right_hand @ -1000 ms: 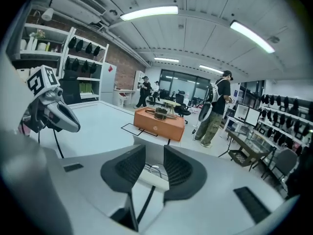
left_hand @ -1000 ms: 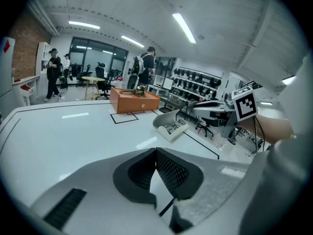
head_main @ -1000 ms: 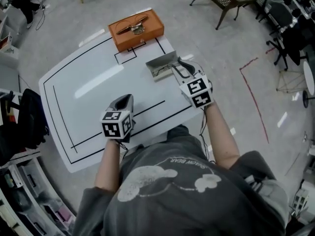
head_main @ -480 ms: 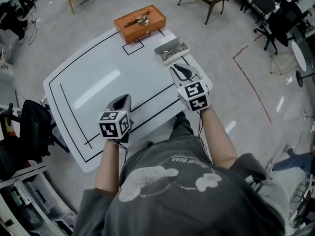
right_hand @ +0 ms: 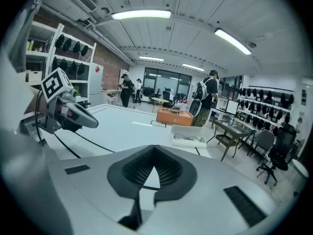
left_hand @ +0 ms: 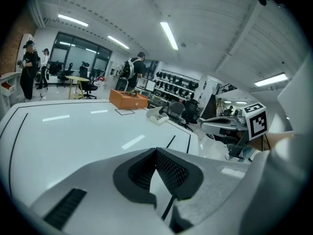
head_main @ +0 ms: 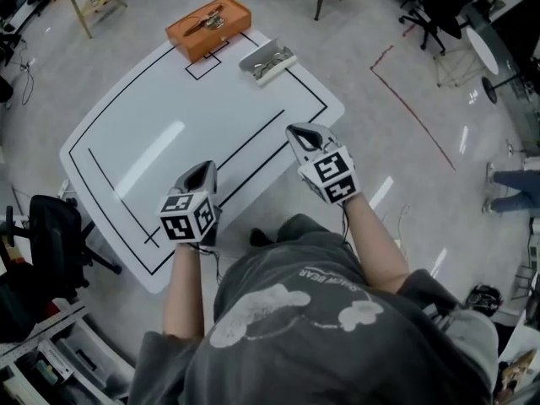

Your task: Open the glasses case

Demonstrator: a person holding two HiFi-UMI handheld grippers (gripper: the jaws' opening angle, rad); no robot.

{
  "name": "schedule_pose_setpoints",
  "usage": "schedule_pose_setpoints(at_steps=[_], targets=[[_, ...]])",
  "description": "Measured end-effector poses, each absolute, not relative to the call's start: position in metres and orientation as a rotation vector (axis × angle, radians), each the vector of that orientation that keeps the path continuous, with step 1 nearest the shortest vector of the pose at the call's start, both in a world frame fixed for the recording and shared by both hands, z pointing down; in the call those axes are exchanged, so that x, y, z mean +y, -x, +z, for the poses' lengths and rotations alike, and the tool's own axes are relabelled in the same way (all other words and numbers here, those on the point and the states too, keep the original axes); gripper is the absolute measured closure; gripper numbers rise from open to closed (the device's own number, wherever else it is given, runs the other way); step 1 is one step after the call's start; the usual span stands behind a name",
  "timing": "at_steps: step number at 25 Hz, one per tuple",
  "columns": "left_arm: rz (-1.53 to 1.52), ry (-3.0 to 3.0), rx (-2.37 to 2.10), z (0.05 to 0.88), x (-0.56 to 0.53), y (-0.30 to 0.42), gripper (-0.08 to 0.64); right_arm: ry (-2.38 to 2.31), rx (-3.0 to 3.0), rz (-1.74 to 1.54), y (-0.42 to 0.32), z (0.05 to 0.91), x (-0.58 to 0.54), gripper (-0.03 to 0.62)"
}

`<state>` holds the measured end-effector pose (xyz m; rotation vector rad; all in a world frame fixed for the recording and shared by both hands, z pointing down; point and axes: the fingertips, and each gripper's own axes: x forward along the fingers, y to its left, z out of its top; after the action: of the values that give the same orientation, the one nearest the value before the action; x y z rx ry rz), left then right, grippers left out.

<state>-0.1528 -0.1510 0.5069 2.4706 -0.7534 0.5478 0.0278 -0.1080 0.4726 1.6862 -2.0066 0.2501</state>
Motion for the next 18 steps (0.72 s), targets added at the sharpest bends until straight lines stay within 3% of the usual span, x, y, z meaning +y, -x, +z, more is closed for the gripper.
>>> schedule_pose_setpoints(at_steps=[18], targets=[[0.543, -2.503, -0.768, 0.488, -0.073, 0.138, 0.557, -1.671, -2.033, 0.311, -0.024, 0.473, -0.015, 0.592]])
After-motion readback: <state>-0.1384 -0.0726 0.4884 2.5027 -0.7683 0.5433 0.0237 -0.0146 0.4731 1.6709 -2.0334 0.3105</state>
